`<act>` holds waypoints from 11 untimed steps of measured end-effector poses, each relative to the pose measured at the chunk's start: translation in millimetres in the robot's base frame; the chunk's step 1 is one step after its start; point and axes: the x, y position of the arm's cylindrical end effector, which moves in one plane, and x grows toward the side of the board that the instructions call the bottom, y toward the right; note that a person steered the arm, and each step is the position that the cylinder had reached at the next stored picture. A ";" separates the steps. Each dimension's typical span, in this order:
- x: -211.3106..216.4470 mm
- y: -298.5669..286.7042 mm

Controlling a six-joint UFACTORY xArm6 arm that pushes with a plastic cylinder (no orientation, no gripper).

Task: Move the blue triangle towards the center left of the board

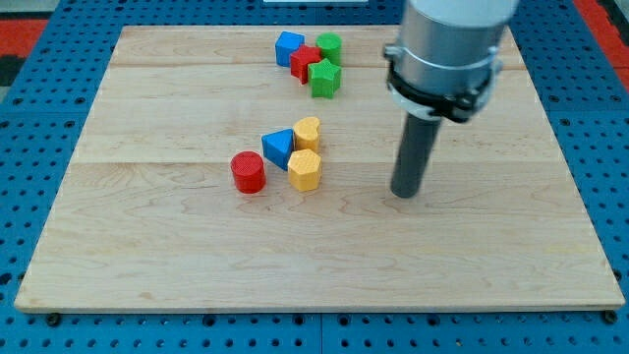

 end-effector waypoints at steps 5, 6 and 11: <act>-41.0 -90.5; -49.3 -156.2; -107.4 -145.7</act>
